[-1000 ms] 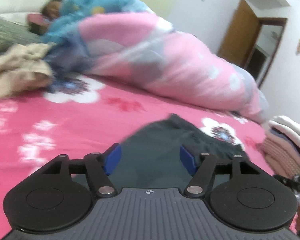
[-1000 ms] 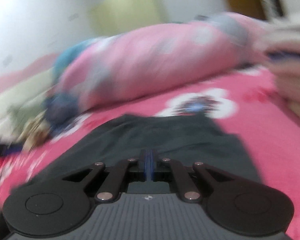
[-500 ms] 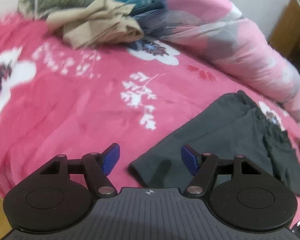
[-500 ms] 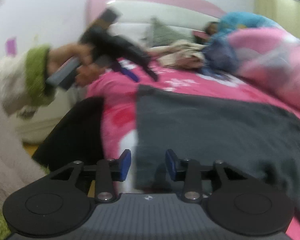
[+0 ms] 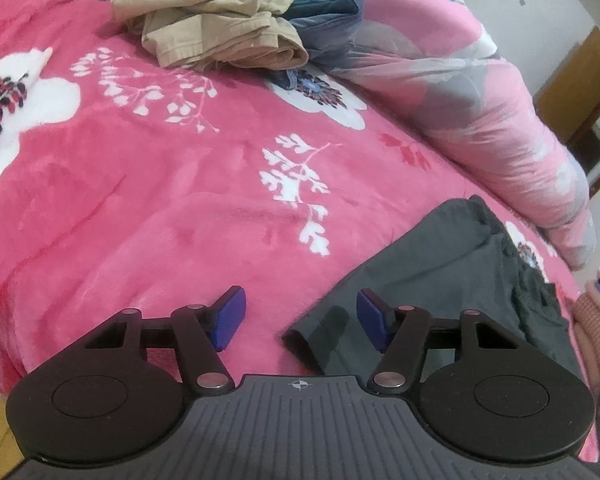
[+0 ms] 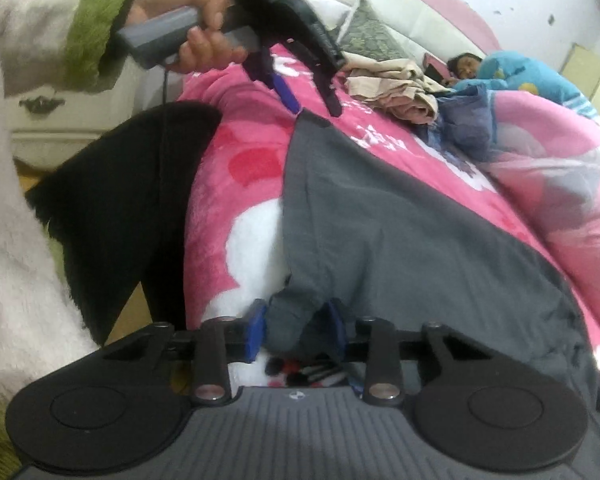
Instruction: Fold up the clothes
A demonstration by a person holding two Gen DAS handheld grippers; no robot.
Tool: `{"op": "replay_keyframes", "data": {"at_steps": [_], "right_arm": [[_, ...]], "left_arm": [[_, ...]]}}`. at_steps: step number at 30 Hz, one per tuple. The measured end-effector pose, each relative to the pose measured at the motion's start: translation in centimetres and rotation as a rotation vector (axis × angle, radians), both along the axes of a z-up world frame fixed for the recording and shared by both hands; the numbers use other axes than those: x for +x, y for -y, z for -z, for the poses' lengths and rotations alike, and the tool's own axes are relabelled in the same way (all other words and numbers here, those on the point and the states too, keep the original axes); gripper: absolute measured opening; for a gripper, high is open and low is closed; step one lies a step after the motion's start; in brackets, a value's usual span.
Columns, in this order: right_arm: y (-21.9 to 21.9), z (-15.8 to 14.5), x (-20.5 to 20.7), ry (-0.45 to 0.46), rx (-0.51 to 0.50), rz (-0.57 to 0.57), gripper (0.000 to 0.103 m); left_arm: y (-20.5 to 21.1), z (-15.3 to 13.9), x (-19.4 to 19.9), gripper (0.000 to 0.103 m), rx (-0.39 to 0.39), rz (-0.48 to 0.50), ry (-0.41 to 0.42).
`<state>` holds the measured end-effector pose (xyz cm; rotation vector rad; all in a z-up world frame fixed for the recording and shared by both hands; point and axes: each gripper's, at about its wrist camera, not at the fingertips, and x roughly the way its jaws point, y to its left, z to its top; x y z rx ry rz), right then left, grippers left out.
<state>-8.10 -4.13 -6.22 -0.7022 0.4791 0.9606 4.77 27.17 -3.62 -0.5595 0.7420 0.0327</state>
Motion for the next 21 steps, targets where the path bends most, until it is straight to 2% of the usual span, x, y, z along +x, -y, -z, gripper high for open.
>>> {"op": "replay_keyframes", "data": {"at_steps": [2,4,9,13,14,16,18,21], "right_arm": [[0.3,-0.4,0.4,-0.017,0.025,0.024,0.014],[0.6,-0.8,0.8,-0.034,0.053,0.052,0.009],[1.2,-1.6,1.4,-0.065,0.107,0.092,0.007],[1.3,-1.8,1.8,-0.071,0.13,0.103,0.007],[1.3,-1.8,1.9,-0.071,0.136,0.106,0.007],[1.5,-2.0,2.2,-0.072,0.154,0.112,0.007],[1.8,-2.3,2.5,-0.077,0.176,0.117,0.006],[2.4,-3.1,3.2,-0.061,0.214,0.133,0.006]], "left_arm": [[-0.1,0.1,0.0,0.059,-0.012,-0.004,-0.005],[-0.2,0.1,0.1,0.057,-0.011,0.001,-0.01],[0.4,-0.1,0.0,0.056,0.0,0.052,0.002],[1.7,0.2,0.1,0.048,0.058,0.075,-0.011],[2.1,0.3,0.1,0.042,0.074,0.074,-0.016],[2.4,0.5,0.3,0.015,0.088,0.056,-0.031],[2.5,0.6,0.5,0.005,0.075,0.035,-0.032],[2.7,-0.4,0.8,0.002,0.046,0.009,0.004]]}}
